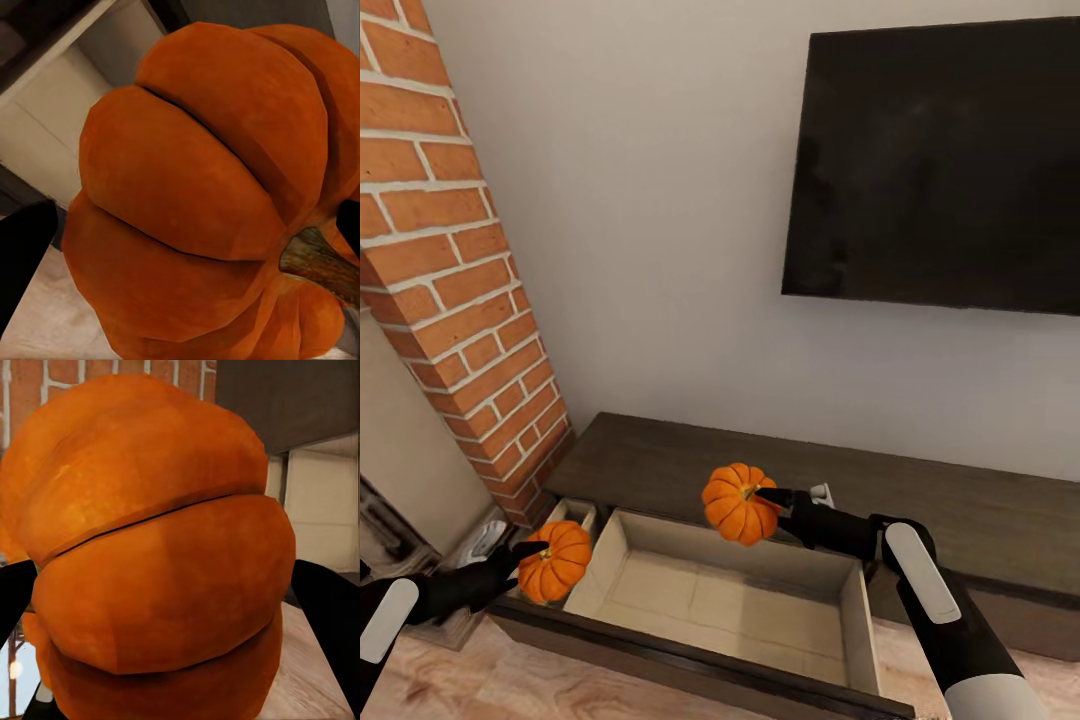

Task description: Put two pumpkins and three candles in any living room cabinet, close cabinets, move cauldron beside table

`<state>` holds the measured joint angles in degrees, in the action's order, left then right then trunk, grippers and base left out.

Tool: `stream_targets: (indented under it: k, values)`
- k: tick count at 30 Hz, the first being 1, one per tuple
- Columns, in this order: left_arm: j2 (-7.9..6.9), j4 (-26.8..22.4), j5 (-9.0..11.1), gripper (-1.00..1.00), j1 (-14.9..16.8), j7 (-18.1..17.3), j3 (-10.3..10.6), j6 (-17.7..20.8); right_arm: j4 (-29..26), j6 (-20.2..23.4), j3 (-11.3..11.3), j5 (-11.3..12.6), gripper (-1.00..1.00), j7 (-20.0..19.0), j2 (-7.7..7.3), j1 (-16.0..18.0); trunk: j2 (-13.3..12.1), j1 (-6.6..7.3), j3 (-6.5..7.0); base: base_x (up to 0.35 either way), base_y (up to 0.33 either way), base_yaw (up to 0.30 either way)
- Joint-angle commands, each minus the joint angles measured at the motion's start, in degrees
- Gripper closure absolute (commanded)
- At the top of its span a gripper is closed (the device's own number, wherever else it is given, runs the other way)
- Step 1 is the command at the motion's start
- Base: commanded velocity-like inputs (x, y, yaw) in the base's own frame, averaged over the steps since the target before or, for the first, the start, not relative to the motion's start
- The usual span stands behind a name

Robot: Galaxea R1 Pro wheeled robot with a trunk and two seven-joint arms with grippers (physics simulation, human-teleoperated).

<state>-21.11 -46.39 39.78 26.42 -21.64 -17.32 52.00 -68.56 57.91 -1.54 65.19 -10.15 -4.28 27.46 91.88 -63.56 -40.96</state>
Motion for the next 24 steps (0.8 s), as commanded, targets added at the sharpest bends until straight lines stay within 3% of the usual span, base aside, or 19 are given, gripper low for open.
stream_targets:
  k: [1,15,24]
  values:
    - [0.01,-0.02,0.21,1.0,0.04,-0.25,-0.17,0.38,0.01,0.1,-0.05,-0.5,1.0,-0.57,-0.02,0.05,0.03,0.0,-0.1,0.081,0.207,-0.243]
    - [0.01,-0.02,0.21,1.0,0.04,-0.25,-0.17,0.38,0.09,0.1,-0.05,-0.5,1.0,-0.59,-0.02,0.05,0.03,0.0,-0.87,0.156,0.096,-0.243]
    - [0.01,-0.02,0.27,1.0,0.04,-0.26,-0.17,0.38,0.05,0.1,-0.05,-0.5,1.0,-0.59,-0.02,0.05,0.03,0.0,-1.37,0.029,0.06,-0.243]
